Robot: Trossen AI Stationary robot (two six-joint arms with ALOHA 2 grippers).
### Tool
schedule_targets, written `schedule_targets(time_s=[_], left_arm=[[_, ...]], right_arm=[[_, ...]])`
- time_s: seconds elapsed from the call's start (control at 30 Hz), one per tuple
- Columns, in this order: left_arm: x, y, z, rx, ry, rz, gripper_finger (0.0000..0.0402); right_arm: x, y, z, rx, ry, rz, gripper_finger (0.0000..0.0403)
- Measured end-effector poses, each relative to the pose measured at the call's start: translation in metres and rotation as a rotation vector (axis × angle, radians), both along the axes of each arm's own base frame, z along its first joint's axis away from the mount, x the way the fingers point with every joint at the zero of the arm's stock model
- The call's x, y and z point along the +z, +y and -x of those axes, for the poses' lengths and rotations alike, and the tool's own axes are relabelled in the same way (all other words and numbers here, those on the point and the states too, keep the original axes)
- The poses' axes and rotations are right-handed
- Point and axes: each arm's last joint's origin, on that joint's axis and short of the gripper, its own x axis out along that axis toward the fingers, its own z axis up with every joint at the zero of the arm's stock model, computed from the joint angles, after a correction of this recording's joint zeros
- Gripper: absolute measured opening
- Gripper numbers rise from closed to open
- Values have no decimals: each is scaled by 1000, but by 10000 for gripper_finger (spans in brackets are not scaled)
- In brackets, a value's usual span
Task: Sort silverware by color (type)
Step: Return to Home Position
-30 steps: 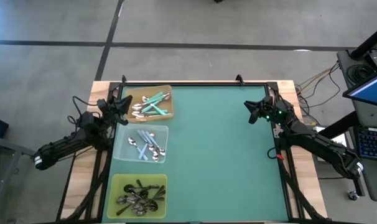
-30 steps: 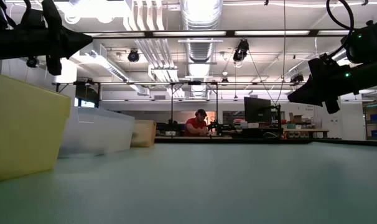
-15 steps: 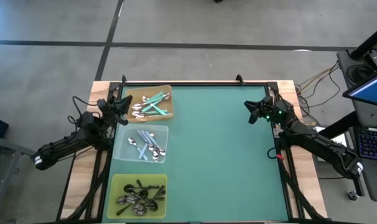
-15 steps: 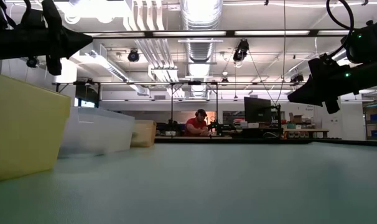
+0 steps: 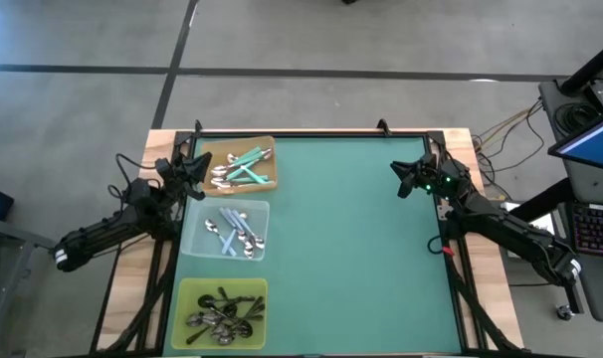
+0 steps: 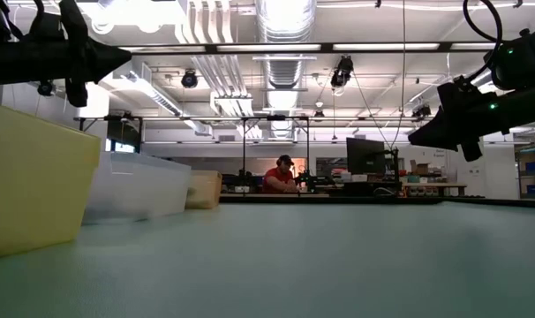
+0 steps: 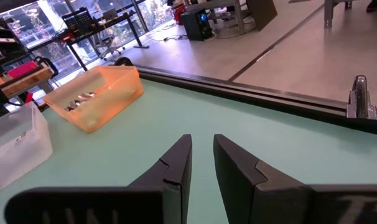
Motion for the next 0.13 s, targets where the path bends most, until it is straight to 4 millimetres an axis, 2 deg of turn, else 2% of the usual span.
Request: schedule_targets(time_s=[0.13], left_arm=[[0, 0, 0, 1, 0, 0, 2]], right_arm=[[0, 0, 0, 0, 0, 0, 59]])
